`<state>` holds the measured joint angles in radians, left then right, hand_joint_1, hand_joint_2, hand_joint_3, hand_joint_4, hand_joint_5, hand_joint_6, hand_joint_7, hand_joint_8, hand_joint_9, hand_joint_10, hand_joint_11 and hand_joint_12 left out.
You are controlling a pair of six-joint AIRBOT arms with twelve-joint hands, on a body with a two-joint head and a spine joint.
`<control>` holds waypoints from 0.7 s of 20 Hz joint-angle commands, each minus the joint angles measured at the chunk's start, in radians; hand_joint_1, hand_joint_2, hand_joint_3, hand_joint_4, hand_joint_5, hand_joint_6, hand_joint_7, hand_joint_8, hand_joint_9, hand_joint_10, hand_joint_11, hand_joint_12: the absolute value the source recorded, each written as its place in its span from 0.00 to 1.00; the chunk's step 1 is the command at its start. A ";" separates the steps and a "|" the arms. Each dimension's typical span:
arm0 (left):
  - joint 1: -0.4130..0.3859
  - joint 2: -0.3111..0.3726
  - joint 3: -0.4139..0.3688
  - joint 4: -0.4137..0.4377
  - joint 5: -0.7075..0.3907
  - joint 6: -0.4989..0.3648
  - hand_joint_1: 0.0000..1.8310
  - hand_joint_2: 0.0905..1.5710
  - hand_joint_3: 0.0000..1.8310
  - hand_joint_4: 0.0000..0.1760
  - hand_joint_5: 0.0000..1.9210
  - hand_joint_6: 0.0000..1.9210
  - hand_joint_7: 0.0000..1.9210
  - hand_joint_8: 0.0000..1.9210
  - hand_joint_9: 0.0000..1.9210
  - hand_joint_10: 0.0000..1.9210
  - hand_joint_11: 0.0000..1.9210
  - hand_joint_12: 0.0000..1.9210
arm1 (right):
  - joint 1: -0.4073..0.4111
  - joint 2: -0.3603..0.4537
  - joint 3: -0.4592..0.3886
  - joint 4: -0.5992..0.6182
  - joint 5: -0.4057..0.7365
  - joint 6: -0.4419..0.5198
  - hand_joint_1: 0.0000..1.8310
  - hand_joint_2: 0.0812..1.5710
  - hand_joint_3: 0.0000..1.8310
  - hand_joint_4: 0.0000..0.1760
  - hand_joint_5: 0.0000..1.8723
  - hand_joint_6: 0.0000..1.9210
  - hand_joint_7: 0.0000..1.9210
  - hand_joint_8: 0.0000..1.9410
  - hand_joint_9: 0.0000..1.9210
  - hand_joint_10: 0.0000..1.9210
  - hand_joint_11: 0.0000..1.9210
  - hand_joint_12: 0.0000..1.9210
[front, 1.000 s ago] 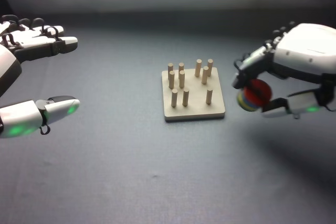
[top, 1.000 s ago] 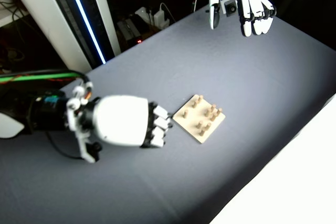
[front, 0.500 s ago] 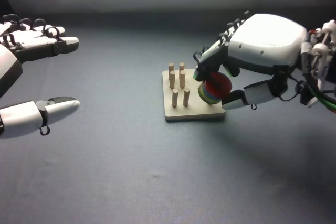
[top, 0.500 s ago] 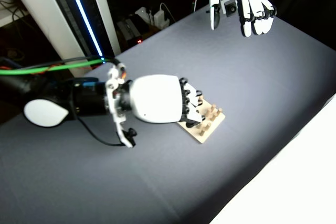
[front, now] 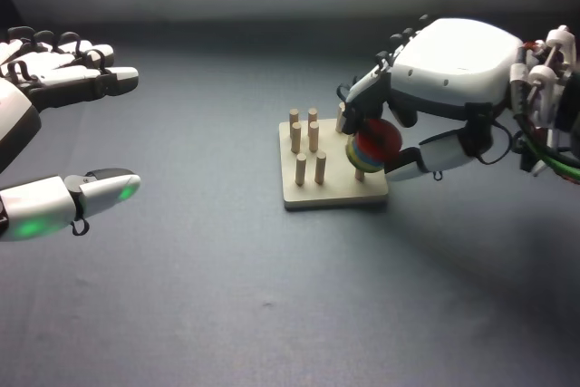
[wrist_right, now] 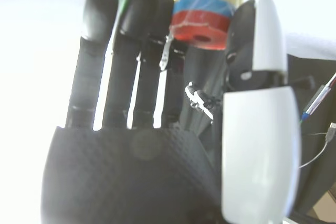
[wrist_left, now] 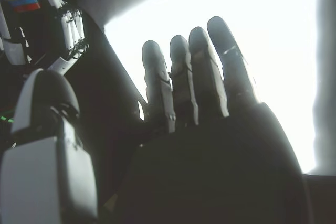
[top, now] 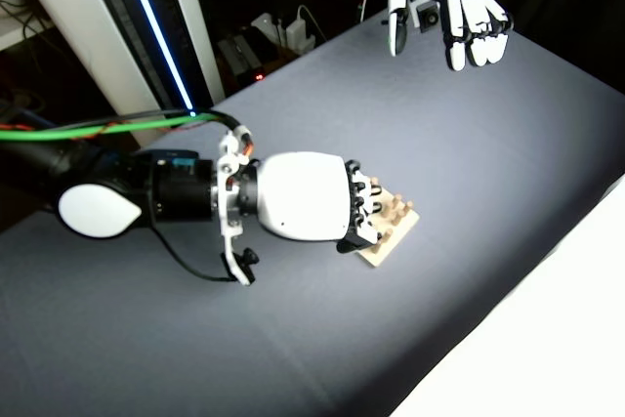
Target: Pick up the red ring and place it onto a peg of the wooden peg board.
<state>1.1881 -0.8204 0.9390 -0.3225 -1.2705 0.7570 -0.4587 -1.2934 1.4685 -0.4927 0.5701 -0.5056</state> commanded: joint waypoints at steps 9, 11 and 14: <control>-0.009 -0.006 0.011 0.008 -0.124 -0.015 0.36 0.67 0.00 0.00 0.28 0.00 0.18 0.00 0.15 0.01 0.00 0.46 | 0.011 -0.024 0.014 0.010 0.050 -0.010 0.76 0.67 0.00 0.00 0.50 0.54 0.59 0.34 0.51 0.59 0.37 0.65; -0.009 -0.007 0.012 0.008 -0.124 -0.016 0.35 0.67 0.00 0.00 0.27 0.00 0.18 0.00 0.14 0.00 0.00 0.44 | 0.011 -0.023 0.010 0.010 0.055 -0.010 0.58 0.62 0.00 0.10 0.32 0.07 0.31 0.14 0.32 0.33 0.23 0.67; -0.009 -0.008 0.012 0.008 -0.125 -0.016 0.38 0.67 0.00 0.00 0.29 0.00 0.19 0.00 0.16 0.00 0.00 0.47 | 0.011 -0.022 -0.008 0.016 0.093 -0.010 0.49 0.58 0.00 0.59 0.17 0.00 0.20 0.00 0.24 0.11 0.12 0.61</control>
<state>1.1881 -0.8265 0.9466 -0.3187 -1.2709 0.7456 -0.4583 -1.3159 1.4620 -0.5049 0.5426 -0.5167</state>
